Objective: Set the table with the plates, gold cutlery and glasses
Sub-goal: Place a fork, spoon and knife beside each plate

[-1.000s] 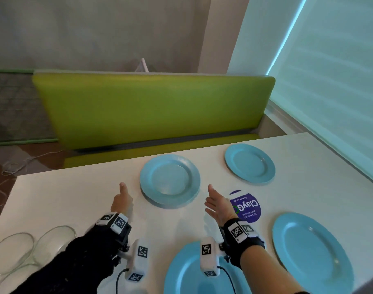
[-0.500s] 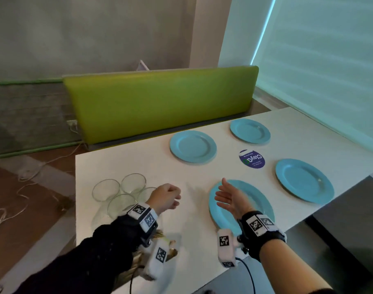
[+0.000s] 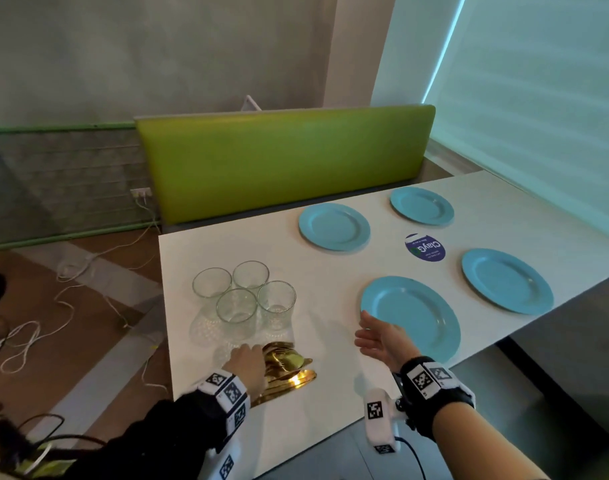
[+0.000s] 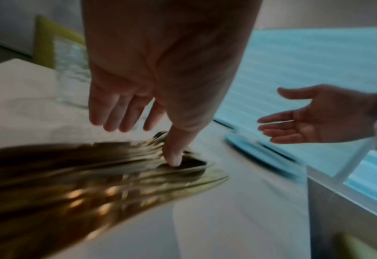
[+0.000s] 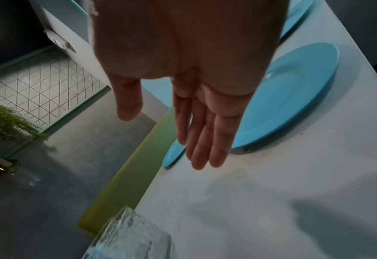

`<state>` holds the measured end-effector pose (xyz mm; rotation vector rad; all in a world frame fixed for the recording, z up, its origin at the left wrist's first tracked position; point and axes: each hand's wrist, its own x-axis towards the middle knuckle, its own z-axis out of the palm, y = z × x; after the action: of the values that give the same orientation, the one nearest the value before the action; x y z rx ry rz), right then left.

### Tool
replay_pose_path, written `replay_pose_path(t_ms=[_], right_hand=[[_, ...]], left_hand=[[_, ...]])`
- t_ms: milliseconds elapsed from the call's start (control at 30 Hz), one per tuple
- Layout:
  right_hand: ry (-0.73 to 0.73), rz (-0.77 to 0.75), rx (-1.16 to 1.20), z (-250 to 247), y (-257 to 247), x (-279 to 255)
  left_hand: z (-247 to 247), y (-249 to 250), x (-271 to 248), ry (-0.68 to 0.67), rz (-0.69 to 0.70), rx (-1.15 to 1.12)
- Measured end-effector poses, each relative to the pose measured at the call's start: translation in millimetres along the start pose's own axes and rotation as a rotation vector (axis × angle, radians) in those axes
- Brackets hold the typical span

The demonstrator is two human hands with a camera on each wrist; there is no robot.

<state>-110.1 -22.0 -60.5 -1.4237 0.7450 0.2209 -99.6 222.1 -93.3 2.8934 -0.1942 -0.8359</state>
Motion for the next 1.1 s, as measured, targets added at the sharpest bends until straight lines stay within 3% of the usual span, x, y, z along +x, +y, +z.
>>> replay_pose_path(t_ms=[267, 733, 1100], right_hand=[[-0.015, -0.006, -0.023, -3.9, 1.9, -2.2], [-0.032, 0.032, -0.086, 7.2, 4.9, 4.3], [-0.033, 0.019, -0.128, 2.0, -2.5, 1.9]], left_hand=[[-1.1, -10.6, 15.4, 0.119, 0.003, 0.002], [-0.2, -22.4, 19.9, 0.011, 0.007, 0.002], [-0.3, -5.0, 23.0, 0.021, 0.022, -0.004]])
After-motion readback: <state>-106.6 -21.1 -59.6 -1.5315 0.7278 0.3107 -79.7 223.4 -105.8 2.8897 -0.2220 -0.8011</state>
